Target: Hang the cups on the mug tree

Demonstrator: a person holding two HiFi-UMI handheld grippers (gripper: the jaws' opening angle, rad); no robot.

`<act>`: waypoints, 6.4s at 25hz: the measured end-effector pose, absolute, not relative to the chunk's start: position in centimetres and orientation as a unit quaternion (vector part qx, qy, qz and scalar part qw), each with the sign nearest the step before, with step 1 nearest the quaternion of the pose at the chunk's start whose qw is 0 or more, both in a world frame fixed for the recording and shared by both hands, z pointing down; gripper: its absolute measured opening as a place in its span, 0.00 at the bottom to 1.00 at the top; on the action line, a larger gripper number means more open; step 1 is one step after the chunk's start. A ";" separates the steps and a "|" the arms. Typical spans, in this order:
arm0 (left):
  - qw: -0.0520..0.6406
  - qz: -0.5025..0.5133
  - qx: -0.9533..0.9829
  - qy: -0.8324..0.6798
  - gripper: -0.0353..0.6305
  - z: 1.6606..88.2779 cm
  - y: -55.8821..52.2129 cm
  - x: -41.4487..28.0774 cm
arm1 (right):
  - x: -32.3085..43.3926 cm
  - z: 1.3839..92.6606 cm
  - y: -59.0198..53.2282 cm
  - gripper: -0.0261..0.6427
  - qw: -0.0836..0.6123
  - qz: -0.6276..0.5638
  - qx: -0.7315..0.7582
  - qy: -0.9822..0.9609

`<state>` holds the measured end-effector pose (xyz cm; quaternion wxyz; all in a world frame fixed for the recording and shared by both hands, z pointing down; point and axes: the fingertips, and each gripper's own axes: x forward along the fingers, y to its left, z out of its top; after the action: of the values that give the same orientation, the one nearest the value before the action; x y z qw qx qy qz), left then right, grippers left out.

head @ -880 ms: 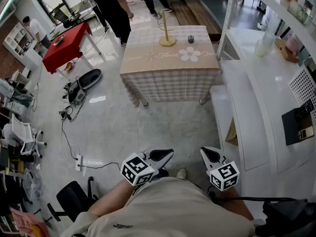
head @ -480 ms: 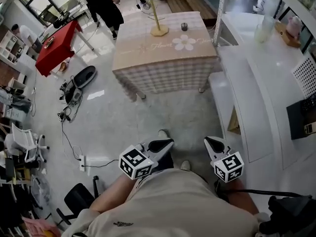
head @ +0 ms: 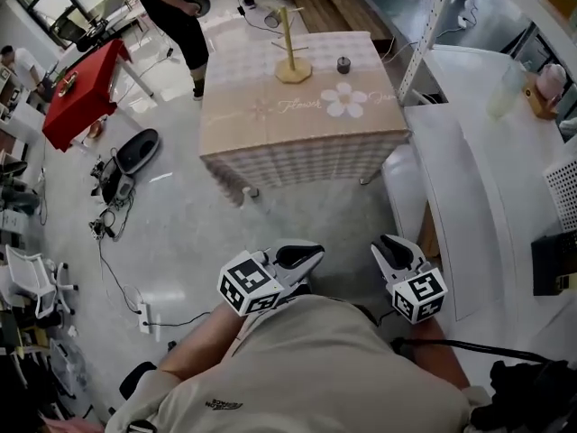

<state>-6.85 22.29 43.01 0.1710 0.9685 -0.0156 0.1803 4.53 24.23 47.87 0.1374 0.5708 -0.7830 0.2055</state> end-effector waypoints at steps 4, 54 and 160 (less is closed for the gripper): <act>0.170 0.187 0.967 -0.017 0.07 43.5 16.8 -8.8 | 4.2 48.1 18.0 0.21 0.133 0.204 0.583 -0.775; 0.229 0.177 0.905 -0.312 0.07 42.7 -22.5 -3.6 | 28.9 69.8 -44.5 0.45 0.280 0.225 0.604 -0.711; 0.212 0.151 0.943 -0.206 0.06 45.2 5.5 -19.3 | -7.0 48.5 4.7 0.06 0.191 0.161 0.433 -0.866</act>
<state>-19.30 5.53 45.23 0.2119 0.9433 -0.2063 0.1507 -6.97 4.72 48.48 0.1909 0.4335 -0.8659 0.1610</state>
